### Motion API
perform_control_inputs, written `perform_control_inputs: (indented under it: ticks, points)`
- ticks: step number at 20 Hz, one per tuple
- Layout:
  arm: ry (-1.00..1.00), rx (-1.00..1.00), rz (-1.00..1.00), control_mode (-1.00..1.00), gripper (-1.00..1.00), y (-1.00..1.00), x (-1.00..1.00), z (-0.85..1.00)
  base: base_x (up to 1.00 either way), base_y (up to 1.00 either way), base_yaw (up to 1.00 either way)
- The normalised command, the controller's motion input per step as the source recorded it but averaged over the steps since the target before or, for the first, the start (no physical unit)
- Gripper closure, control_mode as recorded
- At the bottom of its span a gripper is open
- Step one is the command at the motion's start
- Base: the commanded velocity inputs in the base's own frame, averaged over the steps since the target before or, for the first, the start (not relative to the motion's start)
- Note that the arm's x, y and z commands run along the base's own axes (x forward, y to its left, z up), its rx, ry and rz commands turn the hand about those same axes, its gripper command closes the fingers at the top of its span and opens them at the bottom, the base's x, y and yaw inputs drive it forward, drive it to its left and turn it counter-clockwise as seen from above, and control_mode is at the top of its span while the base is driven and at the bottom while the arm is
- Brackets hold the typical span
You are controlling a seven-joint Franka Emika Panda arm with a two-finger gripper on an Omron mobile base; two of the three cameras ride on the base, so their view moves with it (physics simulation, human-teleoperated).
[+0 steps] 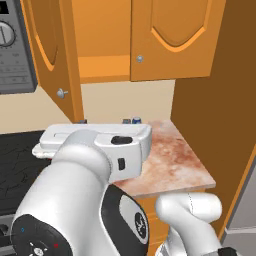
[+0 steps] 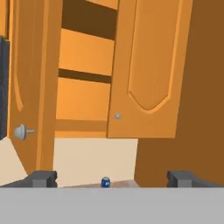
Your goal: Close all open cabinet doors.
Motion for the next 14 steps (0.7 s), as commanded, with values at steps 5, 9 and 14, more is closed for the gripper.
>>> perform_control_inputs:
  ticks: [5, 9, 14]
  points:
    - [-0.04, 0.00, -0.16, -1.00, -1.00, 0.52, 0.62, 0.00, 0.00, 0.00, 0.00]
    - [0.00, 0.00, -0.06, -1.00, -1.00, 0.36, 0.61, 0.00, 0.00, 0.00, 0.00]
    - [0.00, 0.00, -0.02, -1.00, -1.00, 0.30, 0.56, 0.00, 0.00, 0.00, 0.00]
